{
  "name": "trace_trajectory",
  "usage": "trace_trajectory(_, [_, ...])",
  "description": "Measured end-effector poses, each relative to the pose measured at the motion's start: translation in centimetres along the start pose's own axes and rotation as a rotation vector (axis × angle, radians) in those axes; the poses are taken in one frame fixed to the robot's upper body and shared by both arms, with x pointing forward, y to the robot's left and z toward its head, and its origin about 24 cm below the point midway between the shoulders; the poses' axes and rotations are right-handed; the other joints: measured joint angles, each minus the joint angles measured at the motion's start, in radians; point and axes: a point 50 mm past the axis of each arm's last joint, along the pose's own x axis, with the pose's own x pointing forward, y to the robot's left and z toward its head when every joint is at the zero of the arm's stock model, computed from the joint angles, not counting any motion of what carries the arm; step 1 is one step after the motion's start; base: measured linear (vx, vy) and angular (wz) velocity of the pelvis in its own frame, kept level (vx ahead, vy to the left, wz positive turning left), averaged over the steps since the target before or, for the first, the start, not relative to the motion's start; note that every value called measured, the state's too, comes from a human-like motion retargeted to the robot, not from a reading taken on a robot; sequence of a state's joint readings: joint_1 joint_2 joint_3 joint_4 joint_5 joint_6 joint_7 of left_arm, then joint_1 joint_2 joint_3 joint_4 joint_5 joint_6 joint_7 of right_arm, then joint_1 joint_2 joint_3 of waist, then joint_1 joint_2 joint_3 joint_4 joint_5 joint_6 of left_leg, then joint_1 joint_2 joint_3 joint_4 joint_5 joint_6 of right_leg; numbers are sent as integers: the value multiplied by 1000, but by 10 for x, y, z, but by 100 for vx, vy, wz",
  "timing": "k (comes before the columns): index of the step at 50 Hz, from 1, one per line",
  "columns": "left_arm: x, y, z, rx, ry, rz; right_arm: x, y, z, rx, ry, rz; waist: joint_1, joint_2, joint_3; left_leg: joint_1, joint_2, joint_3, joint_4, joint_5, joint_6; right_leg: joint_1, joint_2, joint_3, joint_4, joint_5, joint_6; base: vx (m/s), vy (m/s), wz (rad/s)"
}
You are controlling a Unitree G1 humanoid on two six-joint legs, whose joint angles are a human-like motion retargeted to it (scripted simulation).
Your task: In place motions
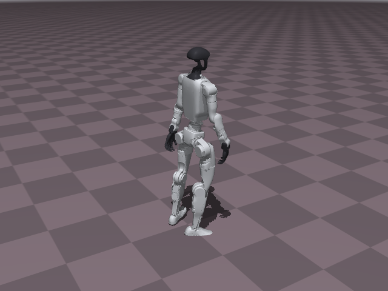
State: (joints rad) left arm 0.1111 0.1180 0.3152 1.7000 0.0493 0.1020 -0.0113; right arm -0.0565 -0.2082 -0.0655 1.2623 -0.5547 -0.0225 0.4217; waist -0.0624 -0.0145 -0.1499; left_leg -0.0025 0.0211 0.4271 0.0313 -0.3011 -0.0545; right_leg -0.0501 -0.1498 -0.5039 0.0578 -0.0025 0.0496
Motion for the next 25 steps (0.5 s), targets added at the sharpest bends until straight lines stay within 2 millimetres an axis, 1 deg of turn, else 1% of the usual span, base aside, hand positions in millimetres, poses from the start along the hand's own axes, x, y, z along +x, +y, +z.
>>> trace_trajectory(2, [1,0,-5,11,3,-7,2,10,-14,41,42,26,-42,15,-12,-21,12,-26,13,5,-3,8,4,-31,-10,-1,1,7,-5,76])
trace_trajectory(5, [2,-3,-10,-1,-4,-24,2,28,-43,119,146,67,-38,21,-26,-27,16,-27,15,11,-6,18,17,-43,-23,-5,-5,8,-7,18])
trace_trajectory(8, [2,-5,-1,3,-47,-38,-1,49,-70,211,243,104,-9,14,-23,-26,15,-28,11,16,-11,20,15,-48,-19,-12,-7,1,-5,6])
trace_trajectory(10, [1,-7,8,28,-75,-40,-3,62,-85,248,290,126,2,10,-16,-25,16,-31,12,18,-16,27,16,-57,-22,-14,-8,-2,-2,12])
trace_trajectory(14, [-2,-16,24,50,-125,-53,-9,82,-106,234,380,158,-14,15,-10,-25,19,-45,11,21,-21,41,21,-75,-29,-15,-11,0,-3,22])
trace_trajectory(17, [-4,-23,34,66,-167,-74,-13,88,-117,156,429,174,-22,23,-9,-16,21,-37,2,26,-31,40,27,-71,-28,-15,-18,1,-3,-13])
trace_trajectory(20, [-6,-27,46,104,-216,-95,-16,86,-125,75,471,153,-37,33,0,-5,27,-22,-11,35,-46,34,31,-64,-22,-13,-22,-1,-6,-18])
trace_trajectory(22, [-8,-27,52,128,-240,-97,-19,86,-132,64,503,130,-48,40,6,-3,34,-14,-13,41,-53,33,35,-60,-21,-12,-25,-3,-9,-18])
trace_trajectory(25, [-10,-24,60,146,-265,-91,-23,85,-139,104,533,106,-60,48,23,1,45,0,-11,44,-60,28,42,-53,-15,-15,-29,-7,-10,-25])
